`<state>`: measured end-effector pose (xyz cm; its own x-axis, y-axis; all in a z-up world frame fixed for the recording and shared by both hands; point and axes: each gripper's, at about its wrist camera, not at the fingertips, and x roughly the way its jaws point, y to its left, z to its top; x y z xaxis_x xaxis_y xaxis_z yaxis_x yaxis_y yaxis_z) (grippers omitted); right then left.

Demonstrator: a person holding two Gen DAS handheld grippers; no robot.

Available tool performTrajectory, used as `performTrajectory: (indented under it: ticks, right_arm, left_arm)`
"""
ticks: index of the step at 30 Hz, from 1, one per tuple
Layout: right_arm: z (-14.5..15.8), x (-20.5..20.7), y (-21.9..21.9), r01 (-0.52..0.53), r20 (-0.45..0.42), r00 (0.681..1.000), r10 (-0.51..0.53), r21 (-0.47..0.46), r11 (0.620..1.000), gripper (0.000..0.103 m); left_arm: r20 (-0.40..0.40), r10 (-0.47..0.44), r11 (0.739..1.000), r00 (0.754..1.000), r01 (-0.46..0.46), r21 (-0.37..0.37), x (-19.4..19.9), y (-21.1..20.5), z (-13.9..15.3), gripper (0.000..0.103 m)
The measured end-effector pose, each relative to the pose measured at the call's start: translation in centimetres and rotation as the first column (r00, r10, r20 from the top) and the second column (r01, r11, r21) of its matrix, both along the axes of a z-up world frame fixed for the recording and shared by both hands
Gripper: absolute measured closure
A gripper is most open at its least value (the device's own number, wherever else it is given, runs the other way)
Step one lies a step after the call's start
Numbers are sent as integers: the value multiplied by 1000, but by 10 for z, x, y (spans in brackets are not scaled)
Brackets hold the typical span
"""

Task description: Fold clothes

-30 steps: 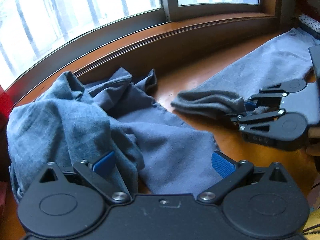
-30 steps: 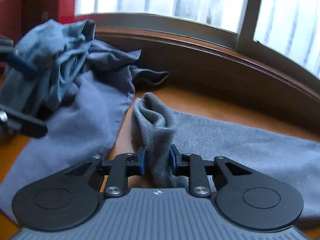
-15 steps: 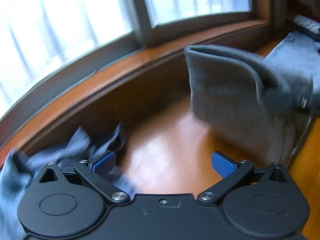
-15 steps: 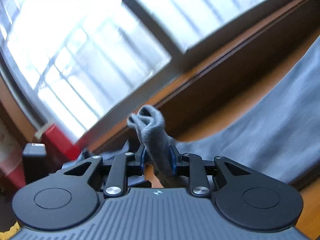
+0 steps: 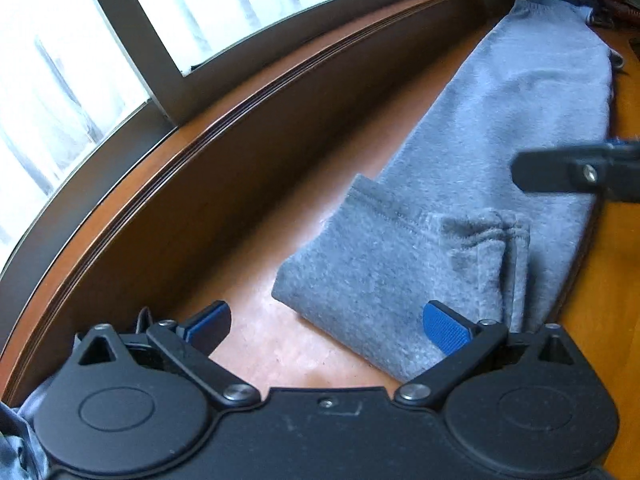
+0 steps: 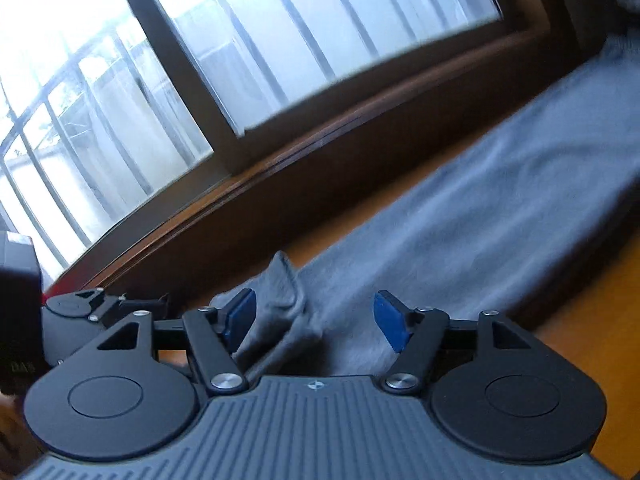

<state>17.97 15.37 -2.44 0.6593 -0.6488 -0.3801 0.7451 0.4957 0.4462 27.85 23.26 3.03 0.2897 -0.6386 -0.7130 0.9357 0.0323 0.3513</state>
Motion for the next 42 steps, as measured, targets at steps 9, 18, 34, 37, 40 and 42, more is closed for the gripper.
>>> performTrajectory:
  ticks: [9, 18, 34, 37, 40, 42]
  right_arm:
    - [-29, 27, -9, -60, -238, 970, 53, -19, 998, 33]
    - [-12, -20, -9, -11, -183, 983, 7, -20, 1000, 23]
    - [7, -163, -114, 284, -456, 834, -310, -127, 950, 20]
    - [2, -190, -185, 292, -505, 800, -324, -145, 945, 20]
    - [-10, -219, -264, 305, -518, 798, -310, -97, 947, 20]
    - [-16, -236, -308, 314, -525, 804, -280, -25, 949, 21]
  left_arm:
    - [80, -11, 1000, 997, 12, -8, -16, 0, 9, 0]
    - [68, -14, 1000, 998, 12, 18, -29, -21, -4, 0]
    - [234, -27, 998, 972, 14, 57, -58, -31, -14, 0]
    - [252, 18, 995, 968, -41, 88, -63, -38, -13, 0]
    - [255, 102, 979, 962, -143, 146, -69, -52, -10, 0]
    - [259, 154, 962, 953, -205, 181, -72, -60, -9, 0]
